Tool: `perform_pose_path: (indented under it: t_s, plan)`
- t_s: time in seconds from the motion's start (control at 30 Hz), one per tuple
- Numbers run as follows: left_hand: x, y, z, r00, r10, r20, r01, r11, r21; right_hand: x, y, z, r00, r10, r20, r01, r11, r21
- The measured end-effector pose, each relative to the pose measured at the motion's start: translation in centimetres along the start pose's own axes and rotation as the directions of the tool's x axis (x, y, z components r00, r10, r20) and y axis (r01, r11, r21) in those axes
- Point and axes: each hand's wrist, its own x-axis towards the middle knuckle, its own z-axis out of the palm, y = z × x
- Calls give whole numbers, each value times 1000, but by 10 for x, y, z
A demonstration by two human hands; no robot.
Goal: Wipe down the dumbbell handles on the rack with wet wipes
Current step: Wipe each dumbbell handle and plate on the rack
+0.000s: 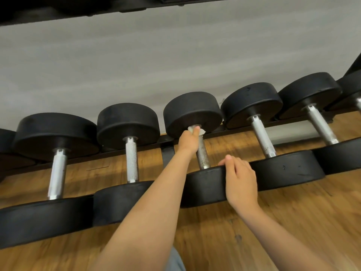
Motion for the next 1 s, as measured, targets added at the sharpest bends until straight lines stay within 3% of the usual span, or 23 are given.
perform_pose_path:
  t_s: [0.2,0.4,0.67,0.8,0.9,1.0]
  plan:
    - [-10,1,3,983,-7,-183,41,983,182,1,2,1,1000,-4,13,5,1000,-28]
    - [-1,0,10,999,7,-38,-6,999,35,0,2,-1,1000,-12,26,13,999,-36]
    - [-3,-1,11,992,34,-122,-37,999,-21,0,2,-1,999,-19,29,20,999,-32]
    - [-3,-2,9,1000,-20,18,22,994,-105,0,1,-1,999,-28,32,29,999,-41]
    - [-1,-2,6,997,-5,77,3,1000,16,0,1,-1,999,-27,30,28,999,-41]
    - [-5,-2,4,998,63,4,-62,967,247,0,1,-1,999,-26,27,27,999,-43]
